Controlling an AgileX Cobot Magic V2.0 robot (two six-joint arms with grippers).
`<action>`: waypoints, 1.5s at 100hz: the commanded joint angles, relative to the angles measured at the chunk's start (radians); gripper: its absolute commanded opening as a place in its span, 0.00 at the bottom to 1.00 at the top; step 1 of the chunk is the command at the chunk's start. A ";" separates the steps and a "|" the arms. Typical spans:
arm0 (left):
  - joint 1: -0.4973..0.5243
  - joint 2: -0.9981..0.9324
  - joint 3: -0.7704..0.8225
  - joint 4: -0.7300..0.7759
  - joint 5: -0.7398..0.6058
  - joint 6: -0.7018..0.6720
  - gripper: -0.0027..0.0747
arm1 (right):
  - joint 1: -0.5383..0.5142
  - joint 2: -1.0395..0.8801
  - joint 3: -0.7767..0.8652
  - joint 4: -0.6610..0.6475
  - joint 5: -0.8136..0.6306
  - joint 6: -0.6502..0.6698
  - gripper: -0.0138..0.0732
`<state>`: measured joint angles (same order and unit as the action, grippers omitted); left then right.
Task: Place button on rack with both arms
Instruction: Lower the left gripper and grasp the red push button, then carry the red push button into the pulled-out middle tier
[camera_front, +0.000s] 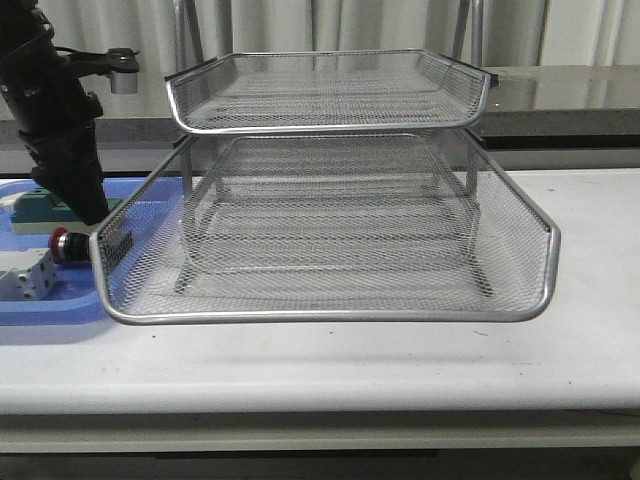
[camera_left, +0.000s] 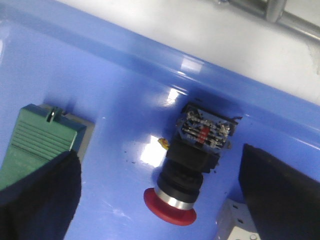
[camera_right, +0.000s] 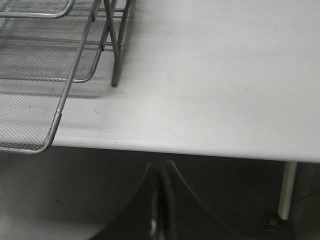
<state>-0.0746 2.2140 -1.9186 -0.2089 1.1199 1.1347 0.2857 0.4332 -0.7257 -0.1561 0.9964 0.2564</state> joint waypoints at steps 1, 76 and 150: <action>-0.001 -0.055 -0.028 -0.027 -0.022 0.004 0.83 | 0.000 0.006 -0.032 -0.023 -0.061 -0.002 0.03; -0.001 0.060 -0.028 -0.029 -0.015 0.009 0.83 | 0.000 0.006 -0.032 -0.023 -0.061 -0.002 0.03; -0.001 0.026 -0.214 0.001 0.148 -0.090 0.01 | 0.000 0.006 -0.032 -0.023 -0.061 -0.002 0.03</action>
<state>-0.0746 2.3330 -2.0884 -0.2083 1.2191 1.0809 0.2857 0.4332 -0.7257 -0.1561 0.9971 0.2564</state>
